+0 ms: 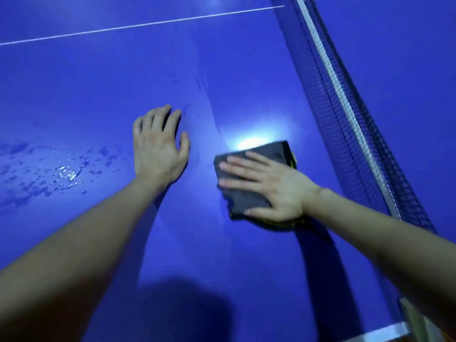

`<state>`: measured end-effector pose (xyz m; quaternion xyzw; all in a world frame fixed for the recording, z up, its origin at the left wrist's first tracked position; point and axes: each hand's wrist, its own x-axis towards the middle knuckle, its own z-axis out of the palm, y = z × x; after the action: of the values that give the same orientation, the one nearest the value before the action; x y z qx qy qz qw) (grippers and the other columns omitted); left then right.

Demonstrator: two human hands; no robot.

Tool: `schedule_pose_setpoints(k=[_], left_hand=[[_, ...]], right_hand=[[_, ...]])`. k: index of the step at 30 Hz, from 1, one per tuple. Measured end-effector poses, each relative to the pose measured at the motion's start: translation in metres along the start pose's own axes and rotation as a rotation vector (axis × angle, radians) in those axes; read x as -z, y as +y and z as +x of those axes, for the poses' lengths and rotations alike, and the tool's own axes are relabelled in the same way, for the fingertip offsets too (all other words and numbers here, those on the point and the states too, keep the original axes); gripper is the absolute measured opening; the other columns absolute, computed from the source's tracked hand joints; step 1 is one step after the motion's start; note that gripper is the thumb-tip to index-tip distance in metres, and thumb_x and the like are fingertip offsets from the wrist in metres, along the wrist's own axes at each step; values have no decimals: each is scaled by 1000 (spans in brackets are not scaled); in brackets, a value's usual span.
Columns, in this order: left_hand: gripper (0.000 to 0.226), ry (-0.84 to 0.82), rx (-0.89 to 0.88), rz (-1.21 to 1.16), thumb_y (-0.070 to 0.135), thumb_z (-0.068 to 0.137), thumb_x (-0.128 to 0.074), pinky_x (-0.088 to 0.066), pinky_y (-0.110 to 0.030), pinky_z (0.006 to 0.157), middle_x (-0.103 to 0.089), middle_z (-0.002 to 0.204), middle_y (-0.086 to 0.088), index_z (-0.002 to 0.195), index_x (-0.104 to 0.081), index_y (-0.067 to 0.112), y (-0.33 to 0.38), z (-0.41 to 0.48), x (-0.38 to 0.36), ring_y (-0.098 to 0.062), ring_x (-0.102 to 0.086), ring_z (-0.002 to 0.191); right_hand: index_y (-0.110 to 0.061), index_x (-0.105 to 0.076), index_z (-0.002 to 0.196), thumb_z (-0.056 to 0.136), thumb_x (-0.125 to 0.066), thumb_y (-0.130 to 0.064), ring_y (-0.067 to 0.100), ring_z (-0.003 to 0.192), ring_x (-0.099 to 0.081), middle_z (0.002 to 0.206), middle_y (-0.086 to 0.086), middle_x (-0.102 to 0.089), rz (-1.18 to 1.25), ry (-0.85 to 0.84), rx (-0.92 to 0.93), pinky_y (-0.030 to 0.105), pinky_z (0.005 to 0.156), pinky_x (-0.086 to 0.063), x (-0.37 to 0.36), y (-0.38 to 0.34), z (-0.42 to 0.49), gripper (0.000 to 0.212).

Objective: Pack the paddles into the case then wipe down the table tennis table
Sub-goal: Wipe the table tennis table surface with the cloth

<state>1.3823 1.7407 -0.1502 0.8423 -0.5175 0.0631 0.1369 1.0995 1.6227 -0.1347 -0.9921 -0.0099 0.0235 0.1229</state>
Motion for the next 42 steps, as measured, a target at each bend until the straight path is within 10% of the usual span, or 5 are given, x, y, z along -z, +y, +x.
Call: schedule_pose_setpoints(k=[7,19,28,35,42], left_hand=[[43,11,10,-32,30,104,-50,-33,-48,119,-53,153,-4,145,-58,18,-2,0,4,-30,-48,138],[55,-50,151,-64,31,104,-45,-23,-53,129,-44,164,-13,155,-50,13,-2,-1,7,-31,-39,153],[51,-30,140,-44,28,103,-47,-23,-52,128,-45,163,-10,151,-54,13,-1,-1,5,-30,-37,153],[52,-87,161,-45,26,103,-45,-25,-53,129,-43,165,-10,153,-53,12,0,3,10,-32,-37,154],[53,-60,161,-88,21,100,-52,-28,-58,126,-45,164,-13,151,-57,9,-2,0,6,-34,-39,154]], right_hand=[[-14,-18,174,104,-31,-70,19,170,-4,183,7,-8,-53,169,-574,47,137,-4,25,95,129,91],[-17,-33,171,102,-62,-47,23,169,-12,181,4,-20,63,-79,145,53,136,-13,19,21,42,80],[-18,-22,174,105,-30,-61,21,170,-6,183,4,-13,-40,274,-812,49,137,-3,35,117,218,82],[-23,-33,172,101,-49,-52,18,168,-15,181,0,-23,-51,167,-276,48,138,-9,39,128,128,78],[-11,-24,173,102,-32,-60,30,169,-9,182,13,-15,-49,348,-1274,59,135,-5,59,196,203,87]])
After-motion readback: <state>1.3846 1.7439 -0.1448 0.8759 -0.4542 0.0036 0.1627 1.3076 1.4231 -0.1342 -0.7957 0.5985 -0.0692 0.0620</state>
